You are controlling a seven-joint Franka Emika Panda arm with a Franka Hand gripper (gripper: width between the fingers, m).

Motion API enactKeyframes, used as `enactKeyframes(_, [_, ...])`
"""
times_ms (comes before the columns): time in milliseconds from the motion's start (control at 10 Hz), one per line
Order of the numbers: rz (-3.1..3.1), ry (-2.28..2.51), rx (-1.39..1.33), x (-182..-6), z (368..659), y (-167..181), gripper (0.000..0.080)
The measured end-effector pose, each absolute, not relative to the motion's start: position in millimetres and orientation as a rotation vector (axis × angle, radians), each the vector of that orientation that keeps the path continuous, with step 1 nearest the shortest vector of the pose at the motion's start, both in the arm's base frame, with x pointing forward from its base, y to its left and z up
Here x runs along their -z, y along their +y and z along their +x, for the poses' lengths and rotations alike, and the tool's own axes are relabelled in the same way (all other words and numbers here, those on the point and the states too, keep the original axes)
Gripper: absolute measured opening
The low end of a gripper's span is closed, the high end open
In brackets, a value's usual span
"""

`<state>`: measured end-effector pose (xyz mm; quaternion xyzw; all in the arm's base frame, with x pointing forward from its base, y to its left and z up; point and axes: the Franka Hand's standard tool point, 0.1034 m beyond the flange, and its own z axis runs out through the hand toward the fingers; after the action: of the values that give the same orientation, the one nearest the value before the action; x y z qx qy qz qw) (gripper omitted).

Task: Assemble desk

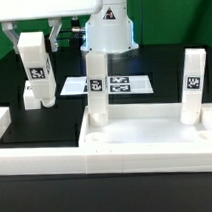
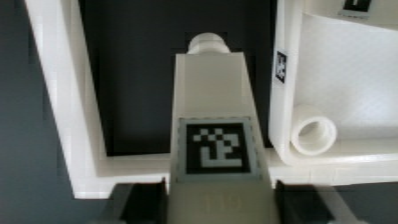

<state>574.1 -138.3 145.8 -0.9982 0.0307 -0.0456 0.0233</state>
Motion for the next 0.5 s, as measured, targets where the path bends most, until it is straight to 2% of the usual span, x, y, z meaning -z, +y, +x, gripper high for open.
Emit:
enactKeyframes(100, [-3.089, 0.092, 0.140, -146.2, 575.7, -134.6, 0.0288])
enactKeyframes(300, [-3.074, 0.045, 0.171, -158.7, 603.5, -103.2, 0.0288])
enactKeyframes(500, [-3.064, 0.050, 0.206, -160.7, 621.9, -66.1, 0.0288])
